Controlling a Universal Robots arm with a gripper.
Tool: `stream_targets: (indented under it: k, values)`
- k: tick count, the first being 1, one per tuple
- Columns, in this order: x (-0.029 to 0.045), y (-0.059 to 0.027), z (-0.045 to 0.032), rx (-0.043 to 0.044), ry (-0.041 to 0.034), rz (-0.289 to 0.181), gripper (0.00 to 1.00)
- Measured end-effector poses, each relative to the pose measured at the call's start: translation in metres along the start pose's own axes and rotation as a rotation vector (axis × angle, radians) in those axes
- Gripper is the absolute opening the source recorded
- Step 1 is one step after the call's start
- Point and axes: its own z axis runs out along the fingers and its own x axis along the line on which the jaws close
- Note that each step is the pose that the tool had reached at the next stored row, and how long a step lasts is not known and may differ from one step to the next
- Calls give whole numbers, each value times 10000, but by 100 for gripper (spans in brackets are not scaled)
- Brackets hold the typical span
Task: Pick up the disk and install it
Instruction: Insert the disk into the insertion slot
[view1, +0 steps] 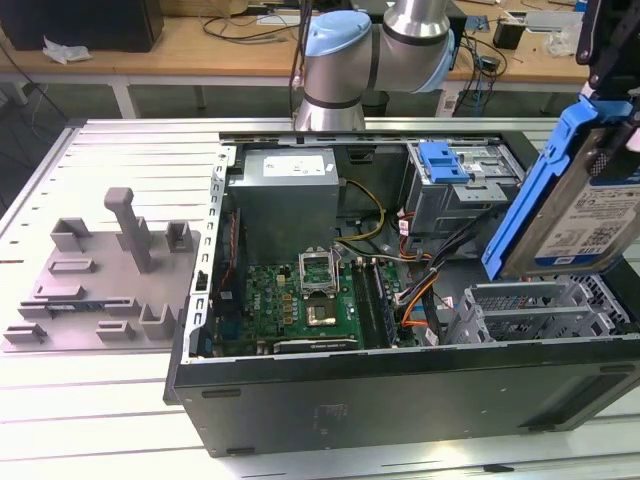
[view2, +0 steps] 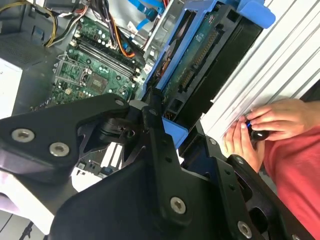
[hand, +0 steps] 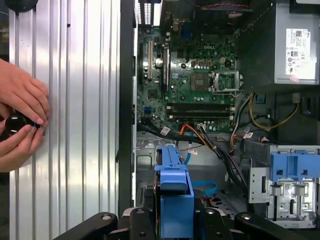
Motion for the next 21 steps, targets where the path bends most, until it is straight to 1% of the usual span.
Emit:
stream_targets:
  k: [3,4,5,7,9,10,12,15,17,21]
  values:
    - [-45,-16,9,7,2,-2,37]
    - [-85,-25,18,11,2,0,37]
    - [-106,-29,24,14,17,4,37]
    - [-127,-45,41,22,101,42,37]
    - [-140,-57,49,26,136,63,37]
    - [-162,-74,57,30,183,89,37]
    - [-182,-86,64,33,231,112,37]
    - [-209,-100,91,39,352,170,37]
    - [-219,-101,101,43,382,195,37]
    - [-233,-101,139,65,386,362,37]
